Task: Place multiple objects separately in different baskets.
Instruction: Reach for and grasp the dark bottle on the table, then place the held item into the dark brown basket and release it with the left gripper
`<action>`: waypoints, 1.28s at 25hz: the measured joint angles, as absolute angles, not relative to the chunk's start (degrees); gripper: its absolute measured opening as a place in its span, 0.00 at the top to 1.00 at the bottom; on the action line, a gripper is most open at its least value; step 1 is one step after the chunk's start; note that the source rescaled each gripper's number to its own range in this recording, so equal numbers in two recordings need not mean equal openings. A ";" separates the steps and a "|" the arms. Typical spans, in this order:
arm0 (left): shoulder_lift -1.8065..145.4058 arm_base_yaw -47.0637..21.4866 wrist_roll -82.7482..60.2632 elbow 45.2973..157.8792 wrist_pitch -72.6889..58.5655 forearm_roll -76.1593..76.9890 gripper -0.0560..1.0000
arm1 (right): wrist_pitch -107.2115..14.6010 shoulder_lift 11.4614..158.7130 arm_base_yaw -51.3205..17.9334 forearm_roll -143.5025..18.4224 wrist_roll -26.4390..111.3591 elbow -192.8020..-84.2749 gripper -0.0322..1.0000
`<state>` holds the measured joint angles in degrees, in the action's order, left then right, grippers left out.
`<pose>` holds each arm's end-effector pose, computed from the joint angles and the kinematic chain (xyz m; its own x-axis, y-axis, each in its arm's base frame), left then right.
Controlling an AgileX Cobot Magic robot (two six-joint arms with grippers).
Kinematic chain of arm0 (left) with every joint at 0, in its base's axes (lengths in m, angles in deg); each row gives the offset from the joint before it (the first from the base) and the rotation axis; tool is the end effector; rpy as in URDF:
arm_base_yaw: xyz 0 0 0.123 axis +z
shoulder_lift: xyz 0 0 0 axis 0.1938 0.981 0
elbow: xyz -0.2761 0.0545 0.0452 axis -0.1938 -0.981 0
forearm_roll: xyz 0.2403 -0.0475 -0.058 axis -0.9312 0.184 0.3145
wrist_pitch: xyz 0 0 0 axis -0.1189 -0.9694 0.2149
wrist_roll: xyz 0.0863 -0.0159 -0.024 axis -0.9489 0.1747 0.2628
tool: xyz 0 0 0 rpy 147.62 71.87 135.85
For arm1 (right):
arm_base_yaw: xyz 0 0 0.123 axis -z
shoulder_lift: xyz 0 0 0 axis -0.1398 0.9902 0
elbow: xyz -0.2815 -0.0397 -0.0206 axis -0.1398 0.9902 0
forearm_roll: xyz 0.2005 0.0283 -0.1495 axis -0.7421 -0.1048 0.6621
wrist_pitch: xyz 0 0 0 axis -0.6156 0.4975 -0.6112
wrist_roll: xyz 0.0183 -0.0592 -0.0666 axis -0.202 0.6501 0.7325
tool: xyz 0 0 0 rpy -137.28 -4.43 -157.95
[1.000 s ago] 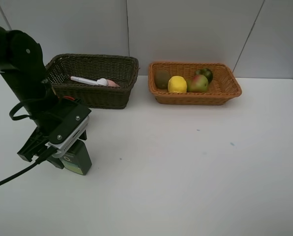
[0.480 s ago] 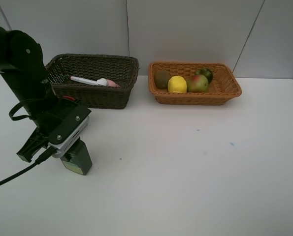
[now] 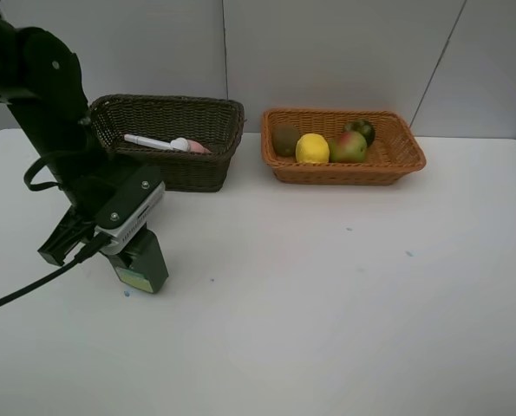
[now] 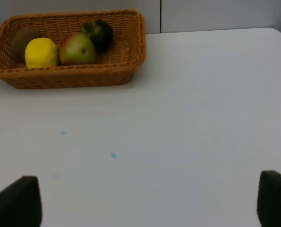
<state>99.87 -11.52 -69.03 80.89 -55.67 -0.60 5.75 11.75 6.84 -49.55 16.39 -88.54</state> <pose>0.2770 -0.1328 0.1684 0.2868 0.9424 -0.1722 0.9566 -0.2915 -0.0026 -0.0090 -0.0072 0.2841 -0.4344 0.0040 -0.9007 0.0550 0.9982 -0.0221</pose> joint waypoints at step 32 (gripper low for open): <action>102.61 -9.64 -6.18 110.87 -33.23 -13.71 0.54 | 5.75 11.75 6.84 -49.55 16.39 -88.54 0.00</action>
